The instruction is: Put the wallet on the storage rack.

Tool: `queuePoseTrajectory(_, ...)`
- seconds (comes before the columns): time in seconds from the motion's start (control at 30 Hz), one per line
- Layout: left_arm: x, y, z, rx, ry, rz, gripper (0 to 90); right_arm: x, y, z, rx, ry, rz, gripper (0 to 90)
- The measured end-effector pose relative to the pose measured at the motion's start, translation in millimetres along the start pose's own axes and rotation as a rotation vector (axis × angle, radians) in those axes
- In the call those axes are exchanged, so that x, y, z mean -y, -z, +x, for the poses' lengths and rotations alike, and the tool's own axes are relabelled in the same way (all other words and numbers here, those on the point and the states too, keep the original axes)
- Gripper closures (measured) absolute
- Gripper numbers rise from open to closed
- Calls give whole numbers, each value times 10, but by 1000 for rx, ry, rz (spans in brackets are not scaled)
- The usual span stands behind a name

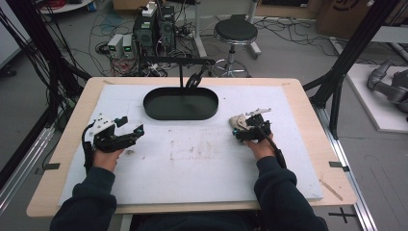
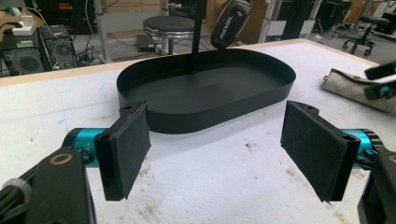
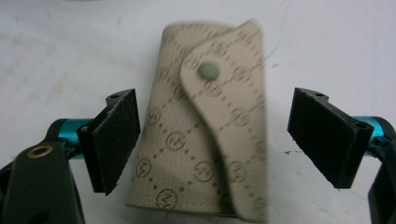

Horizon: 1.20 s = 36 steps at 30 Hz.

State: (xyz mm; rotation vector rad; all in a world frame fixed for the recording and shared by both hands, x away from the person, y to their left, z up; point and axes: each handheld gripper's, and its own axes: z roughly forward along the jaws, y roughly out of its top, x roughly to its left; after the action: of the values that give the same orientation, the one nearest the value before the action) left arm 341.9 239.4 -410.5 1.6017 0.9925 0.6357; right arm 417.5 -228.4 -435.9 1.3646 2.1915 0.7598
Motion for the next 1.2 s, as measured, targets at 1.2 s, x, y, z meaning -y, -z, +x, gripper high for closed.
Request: queuePoseTrajectory(1.2, -2, 9, 20, 0, 4, -10, 238, -923, -35, 619, -248, 216, -211, 489)
